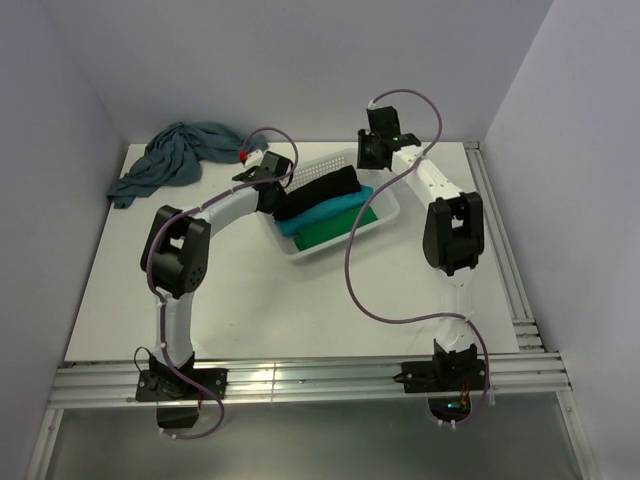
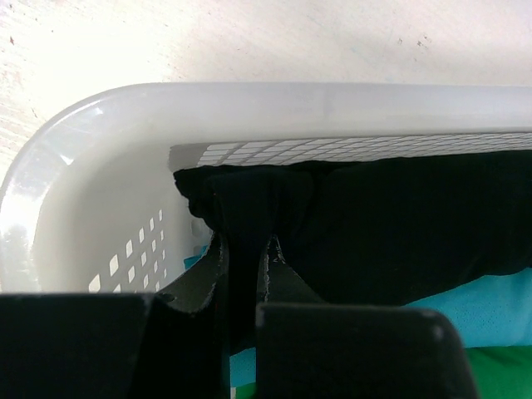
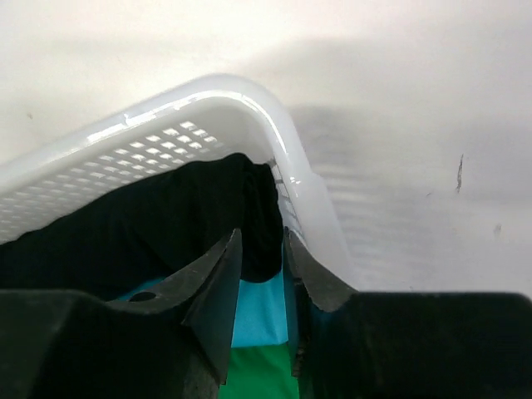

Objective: Roll the t-shirts
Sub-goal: Place the rolled tshirt into the container

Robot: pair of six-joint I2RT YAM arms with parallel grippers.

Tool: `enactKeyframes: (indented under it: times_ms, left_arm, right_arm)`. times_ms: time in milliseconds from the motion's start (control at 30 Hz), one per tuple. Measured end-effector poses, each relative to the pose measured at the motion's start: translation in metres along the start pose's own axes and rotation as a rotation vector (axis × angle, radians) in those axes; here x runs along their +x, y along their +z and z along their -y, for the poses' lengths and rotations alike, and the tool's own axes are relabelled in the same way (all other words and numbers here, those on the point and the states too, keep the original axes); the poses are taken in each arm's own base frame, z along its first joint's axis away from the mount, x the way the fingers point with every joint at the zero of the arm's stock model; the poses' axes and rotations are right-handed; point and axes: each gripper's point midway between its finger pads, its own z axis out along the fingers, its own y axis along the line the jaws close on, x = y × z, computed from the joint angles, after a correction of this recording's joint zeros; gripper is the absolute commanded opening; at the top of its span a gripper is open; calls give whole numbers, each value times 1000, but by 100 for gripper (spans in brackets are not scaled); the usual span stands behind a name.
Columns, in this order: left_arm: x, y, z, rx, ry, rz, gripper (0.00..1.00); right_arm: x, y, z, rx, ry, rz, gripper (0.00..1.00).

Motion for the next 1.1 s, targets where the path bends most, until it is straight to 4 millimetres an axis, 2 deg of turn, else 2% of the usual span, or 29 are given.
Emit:
enactKeyframes:
  times_ms: [33, 100, 133, 167, 433, 633, 767, 967, 1100]
  left_arm:
    - [0, 0, 0, -1, 1, 0, 0]
    - [0, 0, 0, -1, 1, -1, 0]
    - [0, 0, 0, -1, 3, -1, 0]
    - [0, 0, 0, -1, 5, -1, 0]
    - [-1, 2, 2, -2, 14, -2, 0]
    - [-1, 1, 2, -1, 16, -1, 0]
    - [-2, 1, 2, -3, 17, -3, 0]
    - [-2, 1, 3, -7, 21, -6, 0]
    - [-2, 2, 3, -9, 24, -8, 1]
  right_arm:
    - [-5, -4, 2, 1, 3, 13, 22]
    - [-11, -10, 2, -4, 9, 26, 11]
    - [-12, -12, 2, -11, 11, 29, 2]
    - [-13, -12, 2, -17, 10, 30, 0]
    - [13, -9, -12, -112, 27, -52, 0]
    - [15, -8, -19, -148, 45, -65, 0]
    - [16, 6, -20, -150, 49, -73, 0]
    - [33, 23, -16, -135, 63, -117, 0]
    - [31, 34, -12, -94, 59, -116, 0]
